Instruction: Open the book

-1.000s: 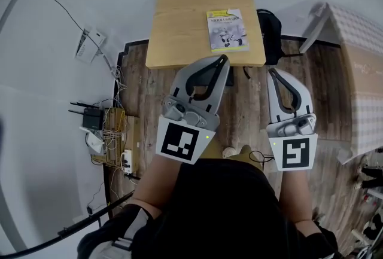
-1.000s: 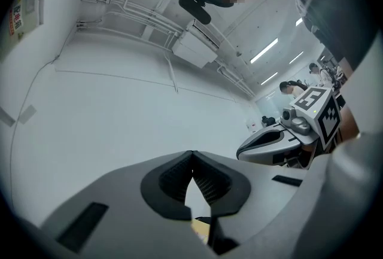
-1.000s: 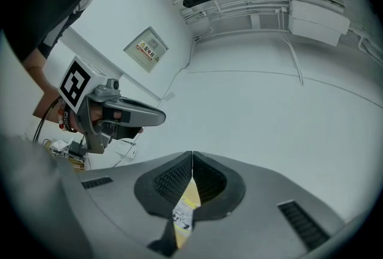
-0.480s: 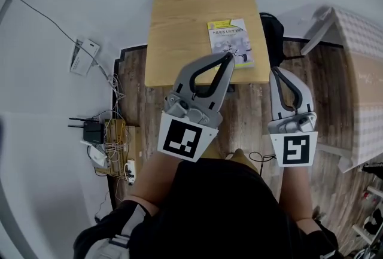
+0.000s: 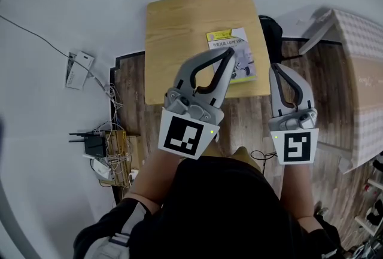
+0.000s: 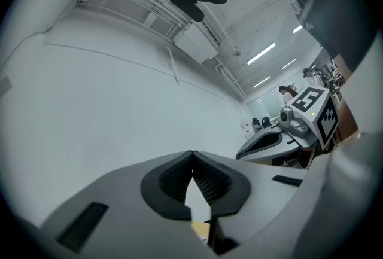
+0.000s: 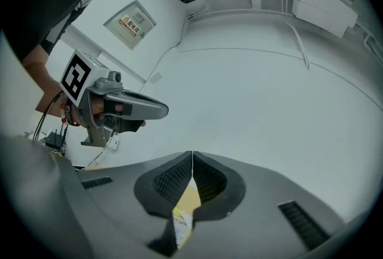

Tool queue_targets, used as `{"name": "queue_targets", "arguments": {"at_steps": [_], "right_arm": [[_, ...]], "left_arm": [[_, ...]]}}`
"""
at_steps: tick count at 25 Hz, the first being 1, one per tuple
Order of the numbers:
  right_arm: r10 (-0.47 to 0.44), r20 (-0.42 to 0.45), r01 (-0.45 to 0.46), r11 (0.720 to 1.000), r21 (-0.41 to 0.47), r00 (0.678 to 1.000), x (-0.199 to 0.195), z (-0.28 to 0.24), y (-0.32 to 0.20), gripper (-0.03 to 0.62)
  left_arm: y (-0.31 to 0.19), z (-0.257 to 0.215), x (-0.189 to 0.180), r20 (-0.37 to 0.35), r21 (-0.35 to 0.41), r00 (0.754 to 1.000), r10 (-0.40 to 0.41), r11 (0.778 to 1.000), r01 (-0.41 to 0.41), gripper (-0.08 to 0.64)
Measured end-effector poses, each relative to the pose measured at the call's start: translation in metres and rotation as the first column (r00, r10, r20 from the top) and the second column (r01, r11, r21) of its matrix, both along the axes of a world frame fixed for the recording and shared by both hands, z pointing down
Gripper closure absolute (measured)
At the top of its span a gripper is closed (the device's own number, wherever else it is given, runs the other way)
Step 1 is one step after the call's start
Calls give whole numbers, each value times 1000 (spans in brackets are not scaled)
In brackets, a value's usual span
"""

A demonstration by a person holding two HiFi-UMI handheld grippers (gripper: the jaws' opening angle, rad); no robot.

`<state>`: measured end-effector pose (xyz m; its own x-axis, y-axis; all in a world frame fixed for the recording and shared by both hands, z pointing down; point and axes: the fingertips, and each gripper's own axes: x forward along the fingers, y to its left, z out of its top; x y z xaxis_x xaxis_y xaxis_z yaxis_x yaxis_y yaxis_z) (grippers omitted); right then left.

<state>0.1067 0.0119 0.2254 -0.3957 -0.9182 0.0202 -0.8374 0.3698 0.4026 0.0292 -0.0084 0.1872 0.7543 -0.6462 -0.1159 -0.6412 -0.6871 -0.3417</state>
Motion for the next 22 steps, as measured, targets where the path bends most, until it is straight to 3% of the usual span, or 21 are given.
{"name": "queue_targets", "arguments": {"at_steps": [22], "right_arm": [[75, -16, -76, 996, -42, 997, -37, 17, -123, 563]], "left_arm": [[-125, 18, -27, -19, -26, 997, 75, 997, -75, 554]]}}
